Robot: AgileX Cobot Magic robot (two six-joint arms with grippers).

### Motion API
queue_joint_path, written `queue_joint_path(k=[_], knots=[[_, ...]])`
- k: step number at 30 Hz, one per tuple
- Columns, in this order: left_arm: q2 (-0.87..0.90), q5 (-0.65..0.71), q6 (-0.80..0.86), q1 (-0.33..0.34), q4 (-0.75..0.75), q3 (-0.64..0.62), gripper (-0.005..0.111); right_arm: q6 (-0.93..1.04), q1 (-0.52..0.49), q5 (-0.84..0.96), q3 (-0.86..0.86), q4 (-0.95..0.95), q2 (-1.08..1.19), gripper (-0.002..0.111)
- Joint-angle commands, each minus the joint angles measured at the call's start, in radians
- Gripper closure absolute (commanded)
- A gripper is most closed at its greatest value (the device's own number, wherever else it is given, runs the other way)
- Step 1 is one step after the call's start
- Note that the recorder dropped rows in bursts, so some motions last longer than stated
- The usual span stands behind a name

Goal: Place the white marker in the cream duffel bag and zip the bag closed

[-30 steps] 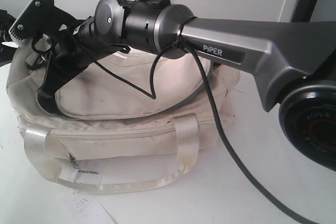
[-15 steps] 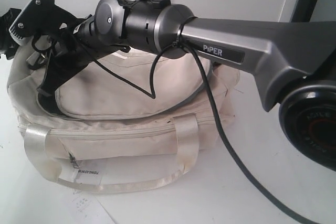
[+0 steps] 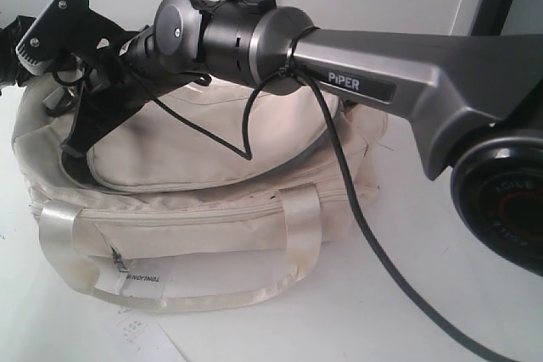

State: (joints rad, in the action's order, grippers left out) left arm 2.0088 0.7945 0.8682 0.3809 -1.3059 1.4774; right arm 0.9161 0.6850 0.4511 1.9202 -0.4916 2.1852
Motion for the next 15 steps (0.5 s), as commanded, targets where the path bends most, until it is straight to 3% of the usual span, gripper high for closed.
queue_joint_path(k=[1,15], knots=[[-0.004,-0.001,-0.005,-0.004,-0.017,0.002,0.107,-0.009,0.0,0.056,0.002,-0.005,-0.014,0.108],[-0.004,-0.008,-0.041,-0.004,-0.031,0.002,0.107,-0.009,0.002,0.176,0.002,-0.005,-0.034,0.108]])
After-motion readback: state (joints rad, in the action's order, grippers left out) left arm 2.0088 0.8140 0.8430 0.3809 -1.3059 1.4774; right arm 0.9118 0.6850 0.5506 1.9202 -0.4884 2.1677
